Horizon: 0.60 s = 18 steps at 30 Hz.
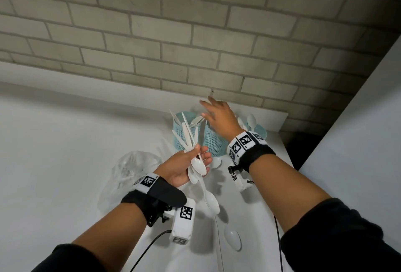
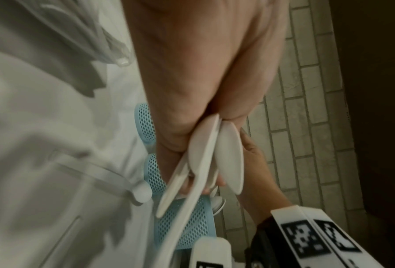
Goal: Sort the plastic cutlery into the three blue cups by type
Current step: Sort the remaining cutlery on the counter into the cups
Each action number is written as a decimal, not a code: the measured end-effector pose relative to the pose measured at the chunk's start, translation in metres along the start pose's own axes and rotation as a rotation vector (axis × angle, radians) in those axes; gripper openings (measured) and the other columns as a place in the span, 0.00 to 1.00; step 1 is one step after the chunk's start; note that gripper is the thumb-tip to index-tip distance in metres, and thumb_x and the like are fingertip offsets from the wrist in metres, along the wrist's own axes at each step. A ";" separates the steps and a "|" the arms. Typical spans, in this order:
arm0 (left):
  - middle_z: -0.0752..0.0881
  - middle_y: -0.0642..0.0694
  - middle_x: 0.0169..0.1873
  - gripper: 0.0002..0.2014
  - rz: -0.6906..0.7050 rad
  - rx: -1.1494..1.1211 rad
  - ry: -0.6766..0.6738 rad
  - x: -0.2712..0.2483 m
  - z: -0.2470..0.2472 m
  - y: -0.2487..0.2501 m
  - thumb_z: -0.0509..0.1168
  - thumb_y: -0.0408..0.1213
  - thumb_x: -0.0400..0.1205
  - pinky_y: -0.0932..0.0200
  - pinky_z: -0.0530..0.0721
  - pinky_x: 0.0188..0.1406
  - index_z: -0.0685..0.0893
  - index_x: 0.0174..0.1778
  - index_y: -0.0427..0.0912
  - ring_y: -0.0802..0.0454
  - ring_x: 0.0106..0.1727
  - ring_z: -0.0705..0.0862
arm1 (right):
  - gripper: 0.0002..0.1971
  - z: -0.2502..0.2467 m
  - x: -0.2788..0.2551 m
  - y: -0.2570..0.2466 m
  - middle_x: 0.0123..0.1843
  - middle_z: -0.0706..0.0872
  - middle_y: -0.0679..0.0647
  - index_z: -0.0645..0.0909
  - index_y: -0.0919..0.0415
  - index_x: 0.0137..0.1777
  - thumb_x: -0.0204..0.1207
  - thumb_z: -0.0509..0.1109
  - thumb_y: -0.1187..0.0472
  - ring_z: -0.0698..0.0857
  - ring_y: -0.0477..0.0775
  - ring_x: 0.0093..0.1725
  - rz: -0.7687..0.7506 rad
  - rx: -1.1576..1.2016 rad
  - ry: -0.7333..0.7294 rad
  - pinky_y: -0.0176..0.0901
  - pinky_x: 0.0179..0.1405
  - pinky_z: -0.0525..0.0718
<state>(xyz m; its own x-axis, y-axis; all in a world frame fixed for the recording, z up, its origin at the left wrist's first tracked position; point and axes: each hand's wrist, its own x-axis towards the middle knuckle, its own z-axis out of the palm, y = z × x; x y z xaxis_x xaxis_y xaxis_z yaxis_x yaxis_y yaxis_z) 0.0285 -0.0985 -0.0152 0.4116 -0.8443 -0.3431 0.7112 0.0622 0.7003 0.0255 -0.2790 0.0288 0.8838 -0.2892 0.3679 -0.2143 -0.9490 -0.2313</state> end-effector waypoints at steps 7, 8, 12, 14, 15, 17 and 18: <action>0.85 0.46 0.37 0.12 0.013 -0.021 -0.018 -0.003 -0.002 0.005 0.55 0.42 0.86 0.58 0.87 0.37 0.80 0.51 0.39 0.54 0.34 0.88 | 0.13 0.007 0.007 0.012 0.55 0.87 0.61 0.86 0.63 0.57 0.82 0.61 0.62 0.82 0.62 0.56 0.103 0.013 0.120 0.46 0.52 0.77; 0.84 0.46 0.37 0.12 0.016 -0.025 -0.020 -0.002 -0.003 0.005 0.55 0.42 0.86 0.58 0.87 0.38 0.80 0.51 0.39 0.54 0.34 0.88 | 0.13 0.007 0.006 0.015 0.55 0.88 0.63 0.86 0.64 0.57 0.82 0.60 0.65 0.83 0.62 0.53 0.149 0.030 0.149 0.46 0.50 0.78; 0.85 0.46 0.41 0.13 0.047 -0.050 -0.006 -0.002 -0.003 0.005 0.53 0.42 0.87 0.59 0.88 0.36 0.79 0.51 0.40 0.54 0.39 0.88 | 0.16 0.009 -0.007 0.019 0.57 0.87 0.67 0.82 0.64 0.64 0.82 0.57 0.67 0.84 0.64 0.55 0.204 -0.035 0.092 0.49 0.53 0.82; 0.85 0.45 0.46 0.13 0.074 -0.055 -0.008 -0.001 -0.002 0.005 0.52 0.42 0.87 0.59 0.89 0.37 0.79 0.53 0.40 0.52 0.47 0.86 | 0.17 0.005 -0.011 0.015 0.65 0.84 0.63 0.79 0.63 0.67 0.81 0.58 0.67 0.78 0.64 0.64 0.145 -0.019 0.123 0.51 0.63 0.77; 0.84 0.45 0.50 0.13 0.086 -0.055 -0.013 -0.001 -0.001 0.006 0.51 0.41 0.87 0.58 0.88 0.41 0.79 0.54 0.40 0.52 0.51 0.84 | 0.17 0.002 -0.013 0.011 0.66 0.83 0.60 0.80 0.63 0.67 0.81 0.59 0.66 0.76 0.62 0.66 0.122 0.023 0.189 0.49 0.64 0.74; 0.83 0.45 0.54 0.14 0.114 -0.062 -0.022 -0.001 0.000 0.008 0.50 0.41 0.88 0.57 0.82 0.52 0.77 0.59 0.38 0.51 0.54 0.83 | 0.11 -0.007 -0.021 0.001 0.54 0.87 0.57 0.84 0.63 0.58 0.80 0.63 0.62 0.80 0.56 0.56 0.118 0.227 0.291 0.45 0.57 0.76; 0.83 0.45 0.55 0.14 0.130 -0.070 -0.026 0.000 0.000 0.010 0.50 0.40 0.88 0.56 0.80 0.56 0.76 0.62 0.38 0.51 0.56 0.82 | 0.09 -0.014 -0.026 -0.004 0.44 0.86 0.55 0.85 0.62 0.49 0.80 0.65 0.60 0.81 0.52 0.45 0.125 0.375 0.246 0.43 0.49 0.78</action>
<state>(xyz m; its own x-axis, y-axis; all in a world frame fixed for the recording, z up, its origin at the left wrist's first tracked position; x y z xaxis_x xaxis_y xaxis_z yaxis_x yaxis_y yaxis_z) 0.0355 -0.0977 -0.0087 0.4888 -0.8400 -0.2354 0.6913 0.2084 0.6918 -0.0026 -0.2690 0.0322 0.7261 -0.4629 0.5085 -0.1079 -0.8070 -0.5806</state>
